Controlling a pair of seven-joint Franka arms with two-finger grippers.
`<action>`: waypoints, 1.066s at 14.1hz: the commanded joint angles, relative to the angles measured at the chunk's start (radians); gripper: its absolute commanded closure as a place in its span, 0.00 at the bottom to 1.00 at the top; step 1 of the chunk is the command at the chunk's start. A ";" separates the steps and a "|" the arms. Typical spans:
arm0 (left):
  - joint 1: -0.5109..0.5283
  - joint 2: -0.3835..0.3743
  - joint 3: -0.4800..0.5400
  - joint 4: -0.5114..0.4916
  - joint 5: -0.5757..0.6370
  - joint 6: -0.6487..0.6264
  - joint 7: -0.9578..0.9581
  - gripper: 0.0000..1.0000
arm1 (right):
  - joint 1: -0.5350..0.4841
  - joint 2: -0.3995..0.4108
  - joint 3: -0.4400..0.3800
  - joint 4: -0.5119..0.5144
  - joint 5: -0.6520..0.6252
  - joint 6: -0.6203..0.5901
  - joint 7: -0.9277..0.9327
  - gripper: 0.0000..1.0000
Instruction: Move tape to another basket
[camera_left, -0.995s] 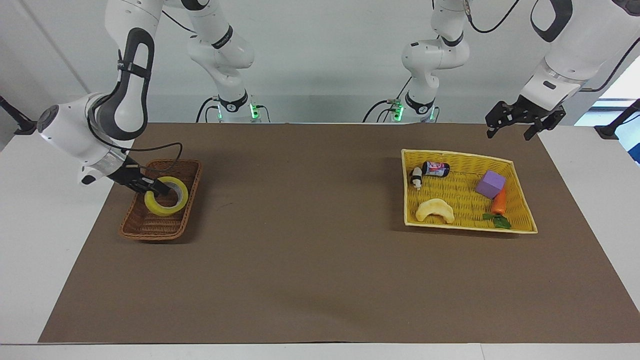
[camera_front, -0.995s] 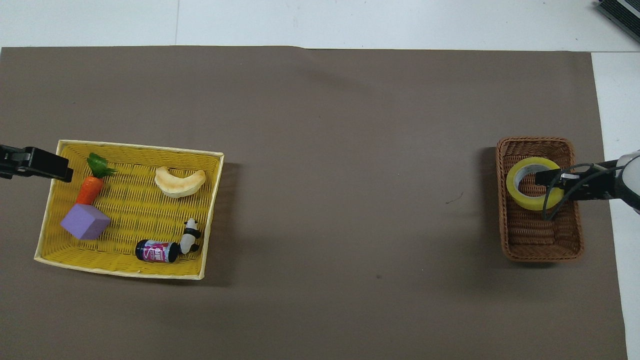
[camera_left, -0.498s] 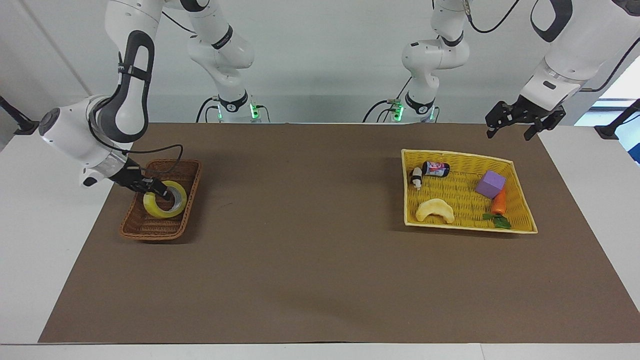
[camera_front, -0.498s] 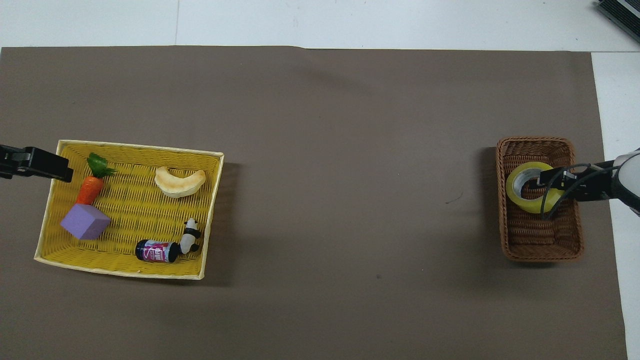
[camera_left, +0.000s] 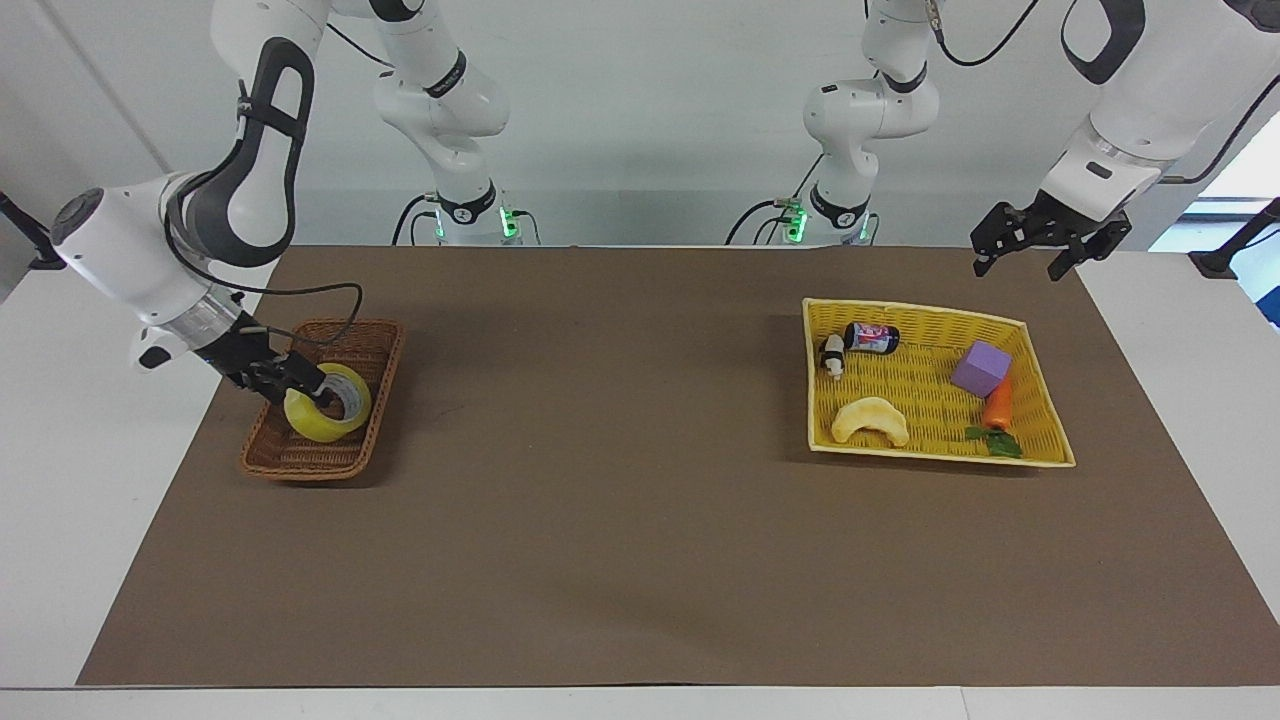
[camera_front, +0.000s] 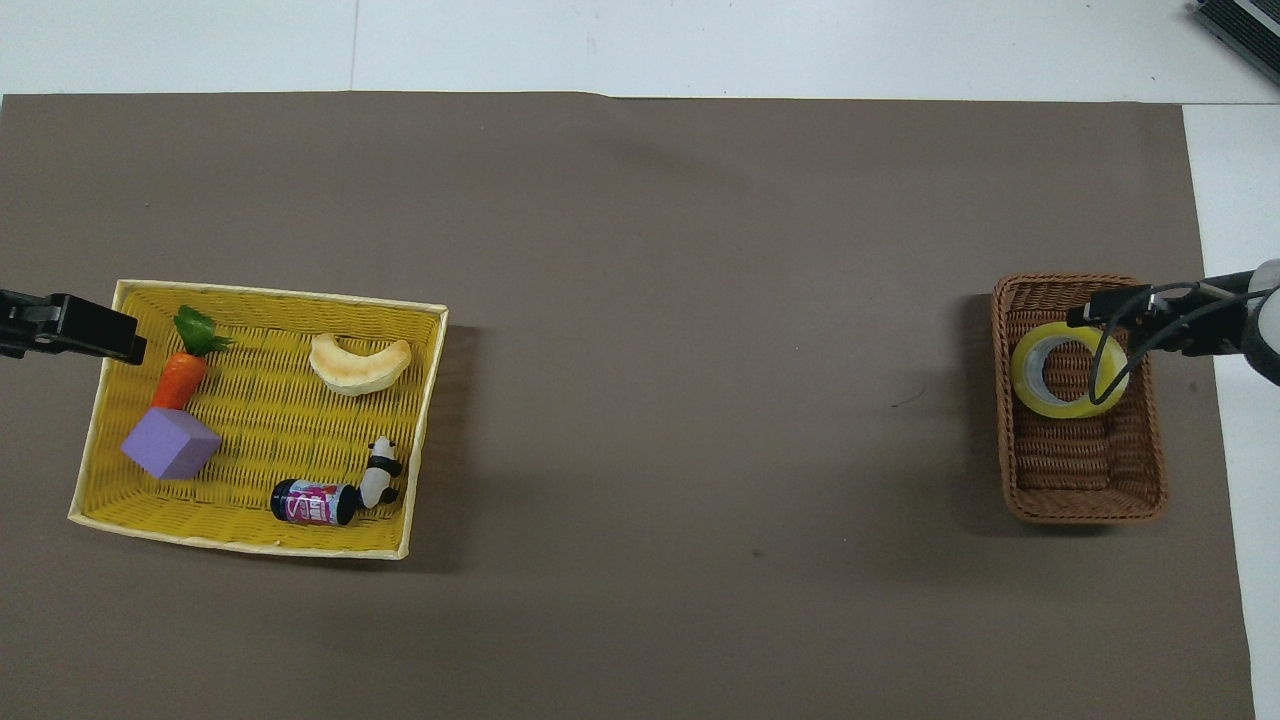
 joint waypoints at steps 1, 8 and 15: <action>0.010 0.012 -0.007 0.028 0.012 -0.026 0.010 0.00 | 0.029 0.000 0.007 0.086 -0.096 0.000 0.064 0.00; 0.010 0.012 -0.009 0.028 0.012 -0.026 0.010 0.00 | 0.146 -0.093 0.010 0.164 -0.304 -0.122 0.258 0.00; 0.010 0.012 -0.009 0.028 0.012 -0.028 0.010 0.00 | 0.174 -0.196 0.010 0.370 -0.361 -0.564 0.266 0.00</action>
